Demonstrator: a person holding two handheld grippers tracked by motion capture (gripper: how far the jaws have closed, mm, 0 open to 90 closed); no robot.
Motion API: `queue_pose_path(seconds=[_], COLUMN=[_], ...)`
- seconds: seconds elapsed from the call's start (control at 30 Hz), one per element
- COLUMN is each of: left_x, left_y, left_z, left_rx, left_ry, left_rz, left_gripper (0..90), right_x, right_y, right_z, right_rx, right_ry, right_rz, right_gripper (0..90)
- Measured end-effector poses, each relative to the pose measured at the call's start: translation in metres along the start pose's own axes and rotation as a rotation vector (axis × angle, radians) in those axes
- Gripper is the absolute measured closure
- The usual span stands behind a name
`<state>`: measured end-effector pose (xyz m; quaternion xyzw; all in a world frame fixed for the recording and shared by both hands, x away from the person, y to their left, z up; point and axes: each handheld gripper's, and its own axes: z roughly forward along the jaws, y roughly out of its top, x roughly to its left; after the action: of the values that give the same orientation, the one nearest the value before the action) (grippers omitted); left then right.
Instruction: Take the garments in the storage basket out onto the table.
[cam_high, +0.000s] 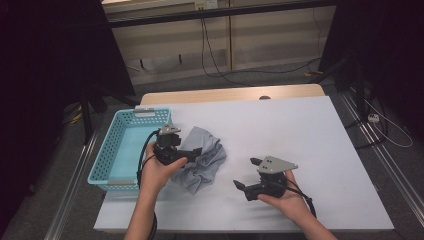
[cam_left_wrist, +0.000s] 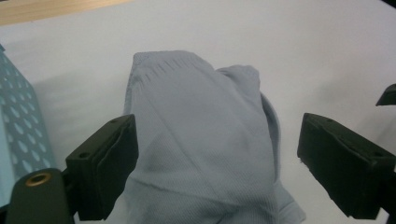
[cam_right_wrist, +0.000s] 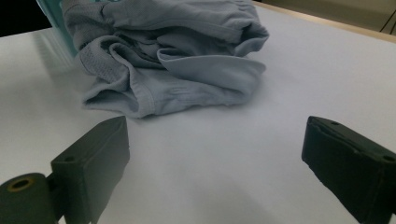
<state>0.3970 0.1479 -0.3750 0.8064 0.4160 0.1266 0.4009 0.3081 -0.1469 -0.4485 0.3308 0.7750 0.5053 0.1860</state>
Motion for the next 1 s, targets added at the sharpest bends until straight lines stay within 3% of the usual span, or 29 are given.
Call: queue_pose_path(seconds=[0.1,0.37,0.57,0.67,0.8,0.9,0.97,1.0], left_x=[0.001,0.006,0.01,0.011,0.01,0.011,0.01,0.011], left_y=[-0.002,-0.008,-0.011,-0.012,-0.013,-0.014,-0.014,-0.014], left_z=[-0.003,-0.009,-0.016,-0.016,-0.016,-0.018,-0.018,-0.019], left_rx=[0.009,0.006,-0.011,-0.007,-0.011,-0.011,-0.021,-0.009], left_ry=[0.007,0.029,0.048,0.059,0.063,0.062,0.065,0.065], left_rz=[0.02,-0.002,-0.018,-0.012,-0.02,-0.015,-0.021,-0.007], left_gripper=[11.6,10.9,10.9,10.9,10.9,10.9,10.9,10.9], right_x=[0.003,0.012,0.021,0.025,0.03,0.032,0.033,0.032], right_y=[0.004,0.014,0.016,0.02,0.024,0.024,0.025,0.025], right_z=[0.012,0.045,0.063,0.067,0.078,0.086,0.086,0.087], right_rx=[0.011,0.058,0.135,0.127,0.167,0.218,0.219,0.218], right_ry=[0.024,0.105,0.159,0.187,0.16,0.165,0.161,0.156], right_rz=[0.014,0.002,-0.043,-0.034,-0.092,-0.109,-0.135,-0.136], right_gripper=[9.1,34.8,46.3,49.2,53.7,63.7,76.6,78.6])
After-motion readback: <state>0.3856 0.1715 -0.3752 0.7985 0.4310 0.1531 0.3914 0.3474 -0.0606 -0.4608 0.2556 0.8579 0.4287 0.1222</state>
